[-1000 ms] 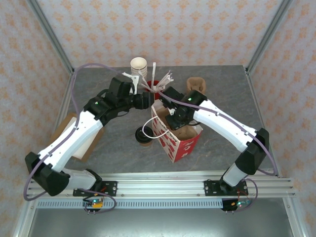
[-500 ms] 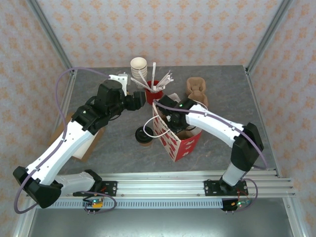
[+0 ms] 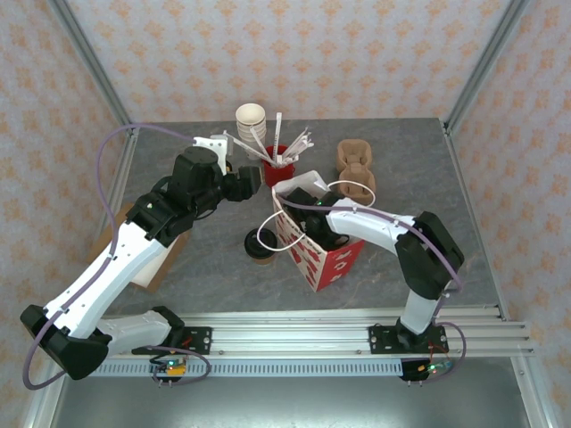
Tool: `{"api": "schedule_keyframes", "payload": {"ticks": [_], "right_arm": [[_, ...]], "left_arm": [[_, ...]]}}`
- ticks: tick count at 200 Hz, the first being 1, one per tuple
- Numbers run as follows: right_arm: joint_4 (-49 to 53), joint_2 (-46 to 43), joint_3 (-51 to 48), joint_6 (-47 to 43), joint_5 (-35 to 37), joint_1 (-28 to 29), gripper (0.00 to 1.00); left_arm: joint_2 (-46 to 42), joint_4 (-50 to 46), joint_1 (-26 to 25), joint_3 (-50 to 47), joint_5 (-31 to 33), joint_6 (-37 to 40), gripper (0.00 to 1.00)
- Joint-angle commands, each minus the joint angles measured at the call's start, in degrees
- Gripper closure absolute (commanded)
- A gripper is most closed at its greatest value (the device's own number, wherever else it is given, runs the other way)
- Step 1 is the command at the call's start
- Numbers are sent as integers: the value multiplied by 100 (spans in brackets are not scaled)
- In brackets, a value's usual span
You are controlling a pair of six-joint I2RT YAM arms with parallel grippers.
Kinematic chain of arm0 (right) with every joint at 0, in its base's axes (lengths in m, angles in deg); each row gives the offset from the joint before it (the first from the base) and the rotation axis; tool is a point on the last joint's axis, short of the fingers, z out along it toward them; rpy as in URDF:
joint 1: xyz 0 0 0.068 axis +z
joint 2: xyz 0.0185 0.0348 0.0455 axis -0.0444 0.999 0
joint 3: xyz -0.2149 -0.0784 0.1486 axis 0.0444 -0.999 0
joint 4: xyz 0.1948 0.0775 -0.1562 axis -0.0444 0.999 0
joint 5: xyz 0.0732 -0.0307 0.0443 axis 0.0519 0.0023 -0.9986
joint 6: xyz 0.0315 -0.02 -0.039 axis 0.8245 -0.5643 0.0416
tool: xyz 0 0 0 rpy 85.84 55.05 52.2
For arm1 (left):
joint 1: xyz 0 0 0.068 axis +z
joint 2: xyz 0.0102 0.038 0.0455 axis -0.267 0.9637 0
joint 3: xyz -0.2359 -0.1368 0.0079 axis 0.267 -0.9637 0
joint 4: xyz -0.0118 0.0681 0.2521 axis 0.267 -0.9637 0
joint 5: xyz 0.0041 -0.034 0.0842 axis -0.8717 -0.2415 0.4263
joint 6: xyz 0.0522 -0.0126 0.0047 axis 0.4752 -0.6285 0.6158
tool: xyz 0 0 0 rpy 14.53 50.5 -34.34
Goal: Pack the takeout coffee
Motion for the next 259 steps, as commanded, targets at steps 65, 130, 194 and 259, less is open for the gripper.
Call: {"api": "schedule_keyframes", "payload": {"ticks": [65, 130, 194, 259], "right_arm": [[-222, -142, -58, -119, 319, -61, 44], [857, -625, 863, -254, 799, -155, 23], [1415, -1123, 1804, -300, 597, -315, 23], [1188, -1969, 2905, -201, 903, 10, 20]], "left_arm": [[-131, -86, 29, -142, 105, -3, 23], [-197, -198, 26, -263, 139, 51, 23], [-225, -285, 35, -292, 206, 152, 23], [-470, -342, 132, -553, 263, 219, 21]]}}
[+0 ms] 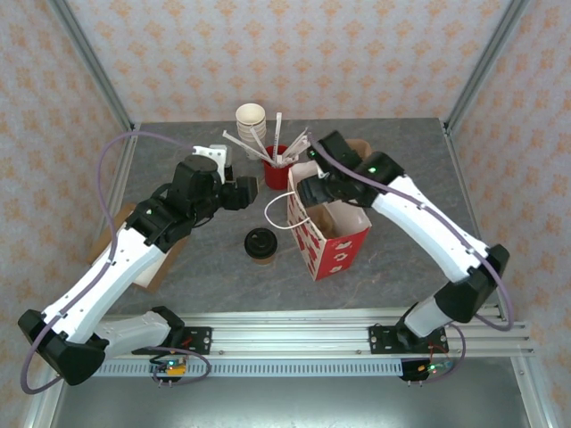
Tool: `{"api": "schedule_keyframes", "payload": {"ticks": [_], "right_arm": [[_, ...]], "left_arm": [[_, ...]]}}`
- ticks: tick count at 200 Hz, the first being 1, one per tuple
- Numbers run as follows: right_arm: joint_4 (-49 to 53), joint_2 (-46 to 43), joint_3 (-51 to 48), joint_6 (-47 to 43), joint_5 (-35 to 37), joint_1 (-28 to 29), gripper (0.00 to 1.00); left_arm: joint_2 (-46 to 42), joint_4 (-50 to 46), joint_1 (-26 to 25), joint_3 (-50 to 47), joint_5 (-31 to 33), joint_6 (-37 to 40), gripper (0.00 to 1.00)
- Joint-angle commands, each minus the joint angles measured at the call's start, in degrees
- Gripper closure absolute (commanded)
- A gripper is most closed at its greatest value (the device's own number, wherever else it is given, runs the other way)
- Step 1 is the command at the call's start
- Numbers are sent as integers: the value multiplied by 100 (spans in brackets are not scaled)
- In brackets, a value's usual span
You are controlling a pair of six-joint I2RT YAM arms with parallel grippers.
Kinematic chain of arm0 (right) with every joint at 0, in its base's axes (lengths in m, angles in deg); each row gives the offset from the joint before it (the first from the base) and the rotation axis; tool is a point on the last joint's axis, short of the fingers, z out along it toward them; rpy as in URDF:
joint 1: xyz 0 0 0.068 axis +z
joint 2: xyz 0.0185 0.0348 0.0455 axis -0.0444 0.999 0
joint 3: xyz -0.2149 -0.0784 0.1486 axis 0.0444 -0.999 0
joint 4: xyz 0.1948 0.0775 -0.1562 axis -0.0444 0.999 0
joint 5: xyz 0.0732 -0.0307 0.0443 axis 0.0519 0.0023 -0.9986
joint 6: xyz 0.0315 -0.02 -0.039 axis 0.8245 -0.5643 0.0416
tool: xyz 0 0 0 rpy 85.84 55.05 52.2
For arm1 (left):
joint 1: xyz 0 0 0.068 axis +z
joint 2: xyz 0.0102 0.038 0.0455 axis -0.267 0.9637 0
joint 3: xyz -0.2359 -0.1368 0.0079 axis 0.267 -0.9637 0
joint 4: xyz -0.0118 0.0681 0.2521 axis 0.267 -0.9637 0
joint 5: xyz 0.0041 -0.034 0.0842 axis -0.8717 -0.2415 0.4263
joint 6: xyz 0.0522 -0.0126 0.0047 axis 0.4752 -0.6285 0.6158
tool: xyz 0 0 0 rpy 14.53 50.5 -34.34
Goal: Pack the takeout coffee
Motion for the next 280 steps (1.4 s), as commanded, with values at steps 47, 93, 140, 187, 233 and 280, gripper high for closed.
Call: {"api": "schedule_keyframes", "payload": {"ticks": [47, 93, 140, 187, 233, 280], "right_arm": [[53, 257, 996, -663, -260, 1752, 20], [454, 1745, 1750, -879, -916, 2354, 20], [1322, 3197, 2610, -870, -651, 2221, 16], [1413, 3522, 2483, -846, -699, 1864, 9], [1463, 3719, 2451, -853, -862, 1632, 8], [1566, 3972, 2573, -887, -913, 1580, 8]], "left_arm": [[-661, -447, 949, -489, 77, -136, 21], [-1112, -515, 2400, -1175, -215, -503, 21], [-1200, -305, 3601, -1702, -736, -684, 22], [-1236, -259, 3604, -1754, -1405, -539, 22], [-1359, -348, 3578, -1765, -2361, -579, 22], [-1420, -367, 3544, -1772, -2388, -526, 22]]}}
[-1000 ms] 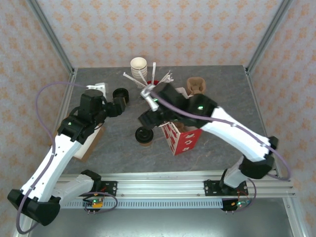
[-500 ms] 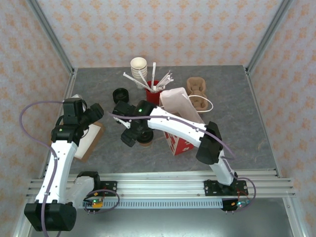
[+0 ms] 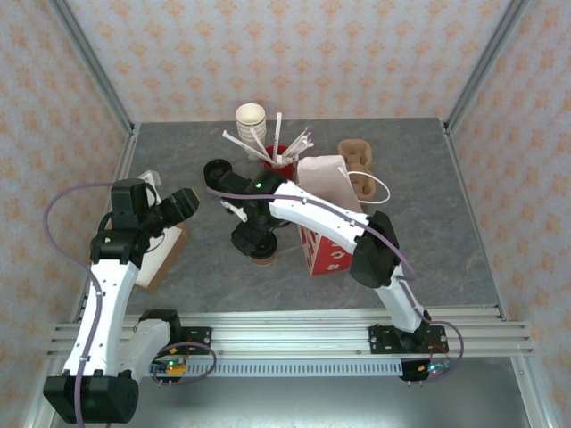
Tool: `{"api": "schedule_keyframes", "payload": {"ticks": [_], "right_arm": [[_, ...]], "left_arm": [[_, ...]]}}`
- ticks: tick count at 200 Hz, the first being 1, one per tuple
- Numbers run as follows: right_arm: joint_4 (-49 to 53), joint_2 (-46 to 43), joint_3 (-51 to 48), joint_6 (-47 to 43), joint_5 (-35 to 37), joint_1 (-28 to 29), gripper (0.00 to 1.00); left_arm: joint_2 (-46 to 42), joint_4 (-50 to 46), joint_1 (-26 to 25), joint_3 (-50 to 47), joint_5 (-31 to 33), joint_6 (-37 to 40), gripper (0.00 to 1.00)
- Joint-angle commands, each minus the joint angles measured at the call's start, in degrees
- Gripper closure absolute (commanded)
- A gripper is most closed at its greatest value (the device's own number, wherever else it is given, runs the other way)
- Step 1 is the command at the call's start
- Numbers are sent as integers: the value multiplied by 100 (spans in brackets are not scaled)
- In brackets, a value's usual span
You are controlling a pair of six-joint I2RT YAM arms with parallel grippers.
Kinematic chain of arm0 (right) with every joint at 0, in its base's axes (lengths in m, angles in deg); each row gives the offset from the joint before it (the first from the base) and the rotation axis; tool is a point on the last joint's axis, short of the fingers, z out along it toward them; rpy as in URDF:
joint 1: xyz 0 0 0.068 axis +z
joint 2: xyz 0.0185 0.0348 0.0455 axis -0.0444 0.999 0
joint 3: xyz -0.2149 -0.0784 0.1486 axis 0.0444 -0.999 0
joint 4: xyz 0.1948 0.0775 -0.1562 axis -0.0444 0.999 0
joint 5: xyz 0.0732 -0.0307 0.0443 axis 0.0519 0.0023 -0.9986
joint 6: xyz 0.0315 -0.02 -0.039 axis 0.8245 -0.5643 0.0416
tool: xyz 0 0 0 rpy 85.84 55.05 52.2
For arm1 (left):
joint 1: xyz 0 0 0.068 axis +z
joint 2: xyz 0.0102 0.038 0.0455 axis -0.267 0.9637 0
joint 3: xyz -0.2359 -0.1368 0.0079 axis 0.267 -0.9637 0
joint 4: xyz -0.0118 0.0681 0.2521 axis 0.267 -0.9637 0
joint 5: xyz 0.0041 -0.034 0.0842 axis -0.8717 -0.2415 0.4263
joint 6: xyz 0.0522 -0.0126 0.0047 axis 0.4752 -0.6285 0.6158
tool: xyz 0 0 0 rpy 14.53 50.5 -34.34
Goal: Pack the takeout coffee
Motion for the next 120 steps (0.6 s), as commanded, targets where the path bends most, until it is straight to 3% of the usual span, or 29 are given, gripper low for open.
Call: {"api": "schedule_keyframes", "payload": {"ticks": [1, 120], "right_arm": [[265, 184, 174, -90, -17, -25, 8], [347, 267, 34, -103, -54, -52, 18]], "left_arm": [[-65, -60, -15, -50, -183, 38, 22], [-60, -8, -50, -65, -150, 78, 22]]}}
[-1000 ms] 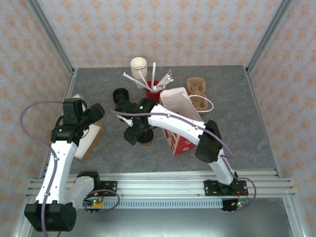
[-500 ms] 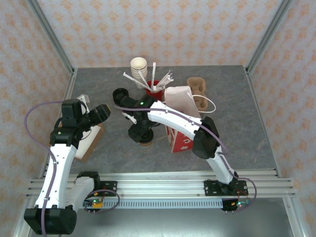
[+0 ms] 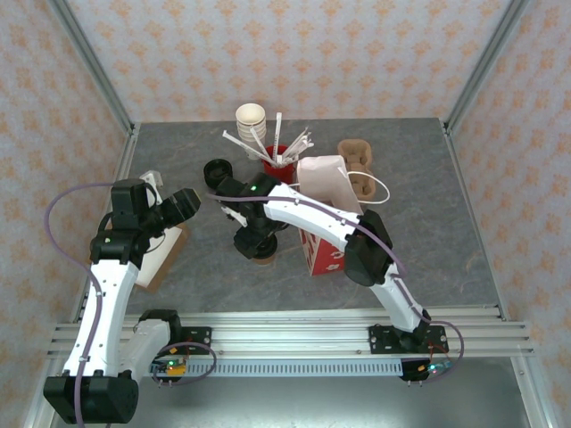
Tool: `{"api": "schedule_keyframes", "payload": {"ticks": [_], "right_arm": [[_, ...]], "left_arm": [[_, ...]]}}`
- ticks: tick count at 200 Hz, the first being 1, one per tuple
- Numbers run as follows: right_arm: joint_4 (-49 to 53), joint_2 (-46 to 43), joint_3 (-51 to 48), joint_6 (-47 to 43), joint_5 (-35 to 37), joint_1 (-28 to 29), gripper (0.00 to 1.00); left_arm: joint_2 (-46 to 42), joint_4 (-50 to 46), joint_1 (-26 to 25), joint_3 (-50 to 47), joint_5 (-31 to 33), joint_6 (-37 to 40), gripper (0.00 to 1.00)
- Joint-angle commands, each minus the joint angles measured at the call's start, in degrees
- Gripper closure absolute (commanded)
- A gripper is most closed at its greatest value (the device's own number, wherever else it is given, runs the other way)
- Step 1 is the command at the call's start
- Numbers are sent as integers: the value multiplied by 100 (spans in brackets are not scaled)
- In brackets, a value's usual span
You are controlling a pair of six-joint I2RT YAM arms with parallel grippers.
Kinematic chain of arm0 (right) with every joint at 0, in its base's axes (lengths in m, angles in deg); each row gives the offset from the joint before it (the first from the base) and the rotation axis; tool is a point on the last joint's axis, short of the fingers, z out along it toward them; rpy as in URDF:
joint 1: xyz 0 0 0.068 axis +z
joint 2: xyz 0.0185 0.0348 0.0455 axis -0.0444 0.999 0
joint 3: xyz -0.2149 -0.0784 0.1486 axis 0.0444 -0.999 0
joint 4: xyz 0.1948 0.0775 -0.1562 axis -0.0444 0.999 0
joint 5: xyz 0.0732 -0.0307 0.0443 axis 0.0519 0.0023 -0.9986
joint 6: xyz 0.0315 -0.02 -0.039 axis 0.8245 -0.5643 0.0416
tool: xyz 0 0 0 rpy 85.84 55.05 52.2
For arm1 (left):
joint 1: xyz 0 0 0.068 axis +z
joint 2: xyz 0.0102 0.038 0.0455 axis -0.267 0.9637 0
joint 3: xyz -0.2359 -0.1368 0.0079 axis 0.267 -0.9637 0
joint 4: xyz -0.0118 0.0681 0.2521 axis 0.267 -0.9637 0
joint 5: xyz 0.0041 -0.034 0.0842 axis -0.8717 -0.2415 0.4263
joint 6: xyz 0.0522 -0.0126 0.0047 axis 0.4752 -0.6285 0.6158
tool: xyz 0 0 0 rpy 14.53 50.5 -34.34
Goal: Pack the takeout coffee
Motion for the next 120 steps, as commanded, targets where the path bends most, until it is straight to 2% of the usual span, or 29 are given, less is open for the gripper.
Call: {"api": "schedule_keyframes", "payload": {"ticks": [1, 67, 120], "right_arm": [[228, 10, 30, -61, 73, -36, 18], [238, 37, -43, -56, 166, -37, 24], [260, 46, -94, -77, 172, -36, 25]], "left_arm": [[-60, -9, -42, -66, -24, 78, 22], [-52, 50, -63, -144, -32, 53, 22], [-52, 104, -75, -197, -32, 47, 22]]}}
